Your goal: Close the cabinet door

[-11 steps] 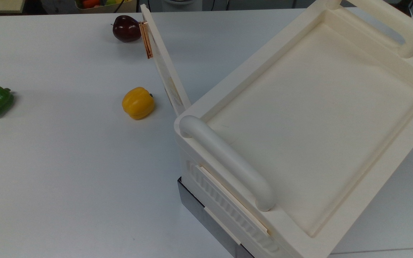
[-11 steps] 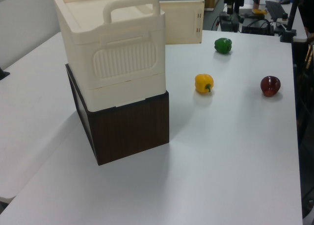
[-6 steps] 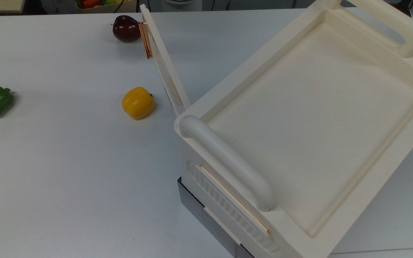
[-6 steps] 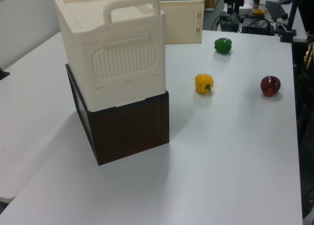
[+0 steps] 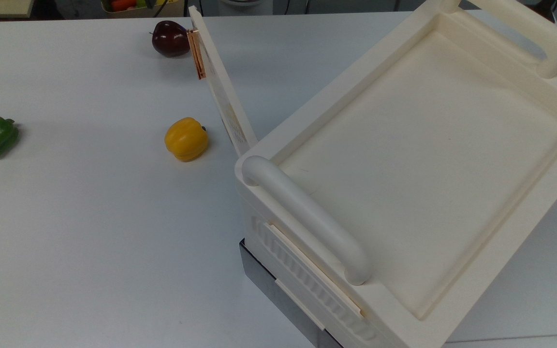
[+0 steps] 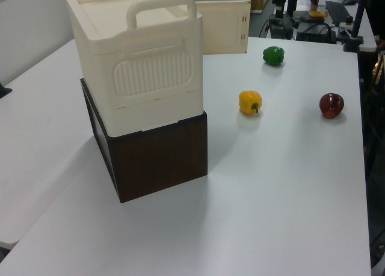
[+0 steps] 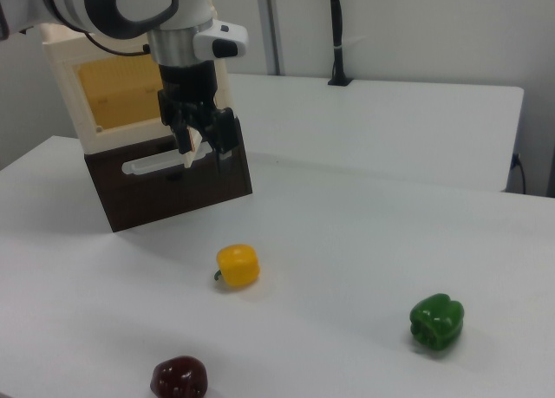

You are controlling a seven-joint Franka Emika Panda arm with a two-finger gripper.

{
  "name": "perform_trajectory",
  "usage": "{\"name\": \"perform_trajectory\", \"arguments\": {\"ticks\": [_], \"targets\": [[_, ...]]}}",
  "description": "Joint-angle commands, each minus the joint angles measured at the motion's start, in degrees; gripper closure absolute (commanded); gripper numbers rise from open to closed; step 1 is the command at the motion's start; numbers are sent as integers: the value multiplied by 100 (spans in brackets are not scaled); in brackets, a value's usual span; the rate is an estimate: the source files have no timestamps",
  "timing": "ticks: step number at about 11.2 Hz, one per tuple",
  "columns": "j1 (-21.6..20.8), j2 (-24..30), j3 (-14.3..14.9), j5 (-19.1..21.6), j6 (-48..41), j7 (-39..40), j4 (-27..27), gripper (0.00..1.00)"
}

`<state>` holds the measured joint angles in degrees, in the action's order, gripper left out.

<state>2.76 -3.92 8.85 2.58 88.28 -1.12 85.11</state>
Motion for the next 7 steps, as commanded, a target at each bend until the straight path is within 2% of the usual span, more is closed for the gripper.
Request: {"name": "perform_trajectory", "arguments": {"ticks": [1,2,3,4,5,6,7], "targets": [[-3,6,29,146,101,103,67,0],[-21,-12,29,94,101,172,76,1],[-30,-12,20,119,84,312,76,15],[-56,-12,20,128,49,392,85,33],[-65,-12,20,137,57,419,111,56],[-65,-21,11,155,83,445,120,72],[-65,-64,11,198,92,533,120,78]]}}
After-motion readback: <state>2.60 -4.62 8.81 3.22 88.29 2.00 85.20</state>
